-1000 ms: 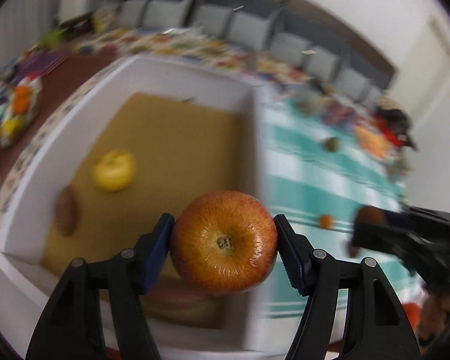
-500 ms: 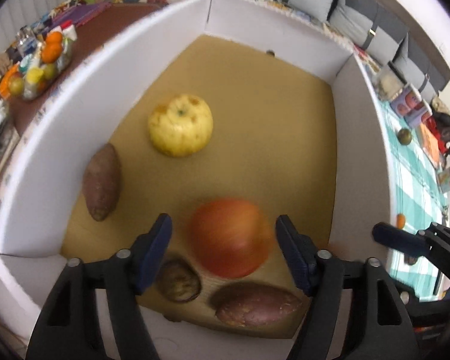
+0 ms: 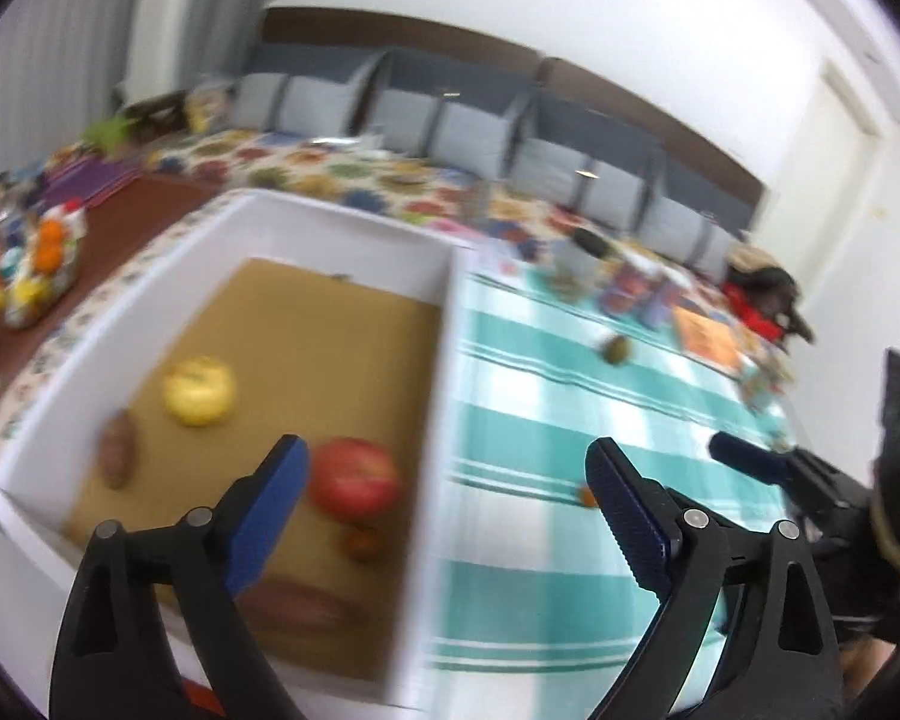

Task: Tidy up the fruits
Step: 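Return both tools over the cloth toward the mangosteen and oranges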

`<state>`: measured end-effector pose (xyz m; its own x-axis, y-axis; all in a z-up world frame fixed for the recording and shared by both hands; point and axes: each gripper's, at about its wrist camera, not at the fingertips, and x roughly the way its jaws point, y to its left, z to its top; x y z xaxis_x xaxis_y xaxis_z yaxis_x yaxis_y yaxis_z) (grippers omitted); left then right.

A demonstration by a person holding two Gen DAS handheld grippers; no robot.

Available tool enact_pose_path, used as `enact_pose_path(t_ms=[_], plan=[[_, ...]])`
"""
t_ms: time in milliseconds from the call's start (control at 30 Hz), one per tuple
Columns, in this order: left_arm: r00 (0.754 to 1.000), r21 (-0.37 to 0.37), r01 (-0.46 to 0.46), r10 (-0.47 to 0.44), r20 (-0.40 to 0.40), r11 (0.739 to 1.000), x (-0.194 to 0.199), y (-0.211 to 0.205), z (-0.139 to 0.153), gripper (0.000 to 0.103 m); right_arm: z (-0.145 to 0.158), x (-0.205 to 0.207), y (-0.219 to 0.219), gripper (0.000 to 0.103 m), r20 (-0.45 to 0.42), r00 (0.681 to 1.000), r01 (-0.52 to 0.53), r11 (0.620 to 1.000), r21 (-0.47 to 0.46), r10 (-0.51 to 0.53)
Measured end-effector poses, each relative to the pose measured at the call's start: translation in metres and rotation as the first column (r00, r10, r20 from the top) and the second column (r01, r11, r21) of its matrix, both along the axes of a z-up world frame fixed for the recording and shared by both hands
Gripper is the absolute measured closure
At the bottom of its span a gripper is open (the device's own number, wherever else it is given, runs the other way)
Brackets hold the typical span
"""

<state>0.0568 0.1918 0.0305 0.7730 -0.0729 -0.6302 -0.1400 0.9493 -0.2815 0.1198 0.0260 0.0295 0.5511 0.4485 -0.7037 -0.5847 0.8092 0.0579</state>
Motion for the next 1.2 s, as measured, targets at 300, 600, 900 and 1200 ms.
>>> enact_pose_path(t_ms=[300, 600, 900, 1200], plan=[[0.975, 0.086, 0.215, -0.208, -0.079, 0.973, 0.011, -0.130, -0.080, 0.008, -0.098, -0.016, -0.173, 0.020, 0.001, 0.931, 0.363, 0.928, -0.088, -0.364], [0.956, 0.144, 0.235, -0.202, -0.214, 0.961, 0.036, -0.159, -0.155, 0.008, -0.139, -0.014, -0.239, 0.020, -0.062, 0.857, 0.508, 0.859, -0.069, -0.512], [0.961, 0.207, 0.211, -0.163, -0.225, 0.955, 0.036, -0.159, -0.174, 0.007, -0.154, -0.008, -0.242, 0.020, -0.075, 0.848, 0.518, 0.851, -0.086, -0.524], [0.956, 0.220, 0.225, -0.171, -0.238, 0.949, 0.039, -0.163, -0.177, 0.002, -0.166, 0.001, -0.246, 0.020, -0.098, 0.834, 0.535, 0.839, -0.104, -0.544]])
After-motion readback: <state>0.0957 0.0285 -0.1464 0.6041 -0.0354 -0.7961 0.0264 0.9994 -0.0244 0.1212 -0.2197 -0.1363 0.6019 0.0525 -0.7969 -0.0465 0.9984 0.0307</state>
